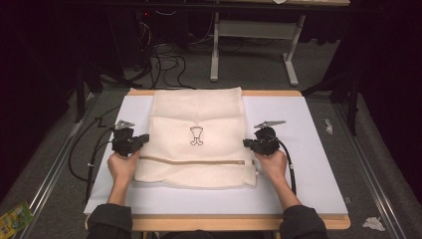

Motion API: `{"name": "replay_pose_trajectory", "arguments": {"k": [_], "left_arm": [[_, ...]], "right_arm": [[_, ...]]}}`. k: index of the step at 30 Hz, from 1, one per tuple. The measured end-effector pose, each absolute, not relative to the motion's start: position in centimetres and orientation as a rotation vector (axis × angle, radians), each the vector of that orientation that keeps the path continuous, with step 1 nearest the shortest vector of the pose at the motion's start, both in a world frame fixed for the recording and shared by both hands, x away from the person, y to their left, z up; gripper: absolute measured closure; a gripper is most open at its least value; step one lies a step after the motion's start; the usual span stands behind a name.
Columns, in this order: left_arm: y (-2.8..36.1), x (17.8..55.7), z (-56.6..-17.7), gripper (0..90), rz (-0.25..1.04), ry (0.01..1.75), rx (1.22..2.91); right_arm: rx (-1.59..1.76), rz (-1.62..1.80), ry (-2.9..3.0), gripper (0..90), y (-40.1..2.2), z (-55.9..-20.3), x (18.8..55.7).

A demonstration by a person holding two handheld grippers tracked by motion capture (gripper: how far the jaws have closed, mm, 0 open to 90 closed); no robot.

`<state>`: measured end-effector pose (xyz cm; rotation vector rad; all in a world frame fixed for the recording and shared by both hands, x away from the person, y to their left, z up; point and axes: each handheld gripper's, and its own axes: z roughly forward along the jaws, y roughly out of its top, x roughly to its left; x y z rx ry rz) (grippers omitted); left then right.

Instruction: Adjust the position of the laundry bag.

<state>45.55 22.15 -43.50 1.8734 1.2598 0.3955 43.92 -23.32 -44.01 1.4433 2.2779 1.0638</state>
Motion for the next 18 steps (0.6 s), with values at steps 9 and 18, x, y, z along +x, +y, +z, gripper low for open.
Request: {"name": "replay_pose_trajectory", "arguments": {"k": [9,18], "left_arm": [[21.3,45.4,-43.1,88.2,0.392,1.232,1.875],[20.6,45.3,-42.9,88.3,0.371,1.216,1.859]], "right_arm": [[1.443,1.068,2.264,89.5,-24.2,-43.5,43.5],[1.455,1.077,2.242,89.5,-25.4,-43.4,43.0]]}}
